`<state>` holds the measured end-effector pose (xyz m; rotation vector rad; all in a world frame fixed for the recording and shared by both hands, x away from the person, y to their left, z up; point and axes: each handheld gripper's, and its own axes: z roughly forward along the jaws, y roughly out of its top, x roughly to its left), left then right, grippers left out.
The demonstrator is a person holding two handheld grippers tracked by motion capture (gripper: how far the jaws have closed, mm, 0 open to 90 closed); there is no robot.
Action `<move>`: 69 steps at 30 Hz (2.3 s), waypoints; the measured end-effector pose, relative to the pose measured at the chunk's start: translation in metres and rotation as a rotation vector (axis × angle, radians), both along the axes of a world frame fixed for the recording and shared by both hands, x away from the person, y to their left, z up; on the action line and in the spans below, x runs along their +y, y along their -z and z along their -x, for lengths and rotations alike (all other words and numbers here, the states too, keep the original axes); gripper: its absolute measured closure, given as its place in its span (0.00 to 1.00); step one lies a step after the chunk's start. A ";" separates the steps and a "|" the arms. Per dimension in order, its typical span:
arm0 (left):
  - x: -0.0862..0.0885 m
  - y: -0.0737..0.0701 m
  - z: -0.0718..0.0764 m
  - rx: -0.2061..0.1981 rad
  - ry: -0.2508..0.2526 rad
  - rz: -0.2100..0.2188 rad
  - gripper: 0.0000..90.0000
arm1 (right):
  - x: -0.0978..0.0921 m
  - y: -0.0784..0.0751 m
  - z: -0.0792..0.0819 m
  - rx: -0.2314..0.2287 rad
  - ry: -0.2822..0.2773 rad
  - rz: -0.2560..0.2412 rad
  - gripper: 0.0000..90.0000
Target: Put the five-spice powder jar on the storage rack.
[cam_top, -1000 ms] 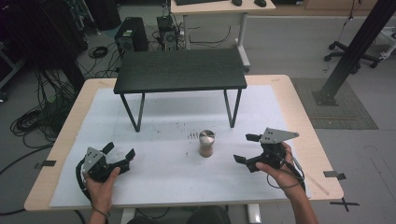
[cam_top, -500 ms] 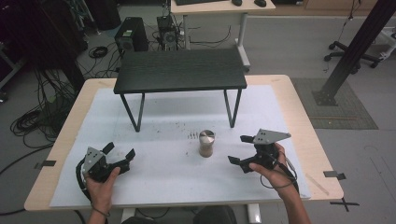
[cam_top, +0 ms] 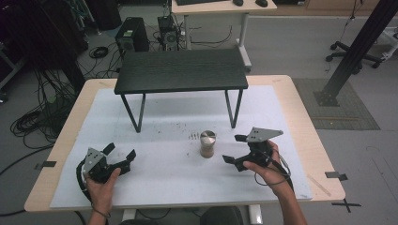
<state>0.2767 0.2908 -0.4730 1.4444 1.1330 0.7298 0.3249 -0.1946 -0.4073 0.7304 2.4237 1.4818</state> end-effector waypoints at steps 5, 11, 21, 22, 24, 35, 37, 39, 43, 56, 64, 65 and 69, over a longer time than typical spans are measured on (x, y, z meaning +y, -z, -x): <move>0.000 0.000 0.000 0.000 -0.001 -0.001 0.06 | 0.003 0.002 -0.001 0.007 -0.005 0.001 0.09; 0.000 0.000 0.000 0.001 -0.003 -0.002 0.06 | 0.006 0.002 -0.003 0.011 -0.006 -0.008 0.09; 0.000 0.000 0.000 0.001 -0.007 -0.002 0.06 | 0.015 0.004 -0.009 0.015 -0.018 -0.014 0.09; 0.000 0.000 0.000 0.001 -0.007 -0.001 0.06 | 0.016 0.004 -0.009 0.013 -0.019 -0.015 0.09; 0.000 0.000 0.000 0.002 -0.007 -0.002 0.06 | 0.018 0.004 -0.010 0.014 -0.022 -0.018 0.09; -0.001 0.000 0.000 0.003 -0.011 -0.001 0.06 | 0.024 0.006 -0.014 0.015 -0.031 -0.026 0.09; -0.001 0.000 0.000 0.003 -0.011 -0.001 0.06 | 0.025 0.007 -0.015 0.016 -0.032 -0.026 0.09; -0.001 0.000 0.000 0.003 -0.011 -0.002 0.06 | 0.026 0.007 -0.015 0.016 -0.035 -0.026 0.09; -0.001 0.000 0.000 0.003 -0.012 -0.002 0.06 | 0.028 0.008 -0.016 0.017 -0.039 -0.027 0.09; 0.000 0.000 0.000 0.002 -0.012 0.002 0.06 | 0.037 0.008 -0.018 0.024 -0.057 -0.023 0.09; 0.000 0.000 0.000 0.001 -0.010 0.001 0.06 | 0.042 0.008 -0.019 0.025 -0.065 -0.020 0.08; 0.000 0.000 0.000 0.001 -0.011 0.002 0.06 | 0.043 0.009 -0.020 0.025 -0.067 -0.019 0.08; 0.000 0.000 0.000 0.002 -0.010 0.000 0.06 | 0.044 0.009 -0.020 0.027 -0.068 -0.020 0.08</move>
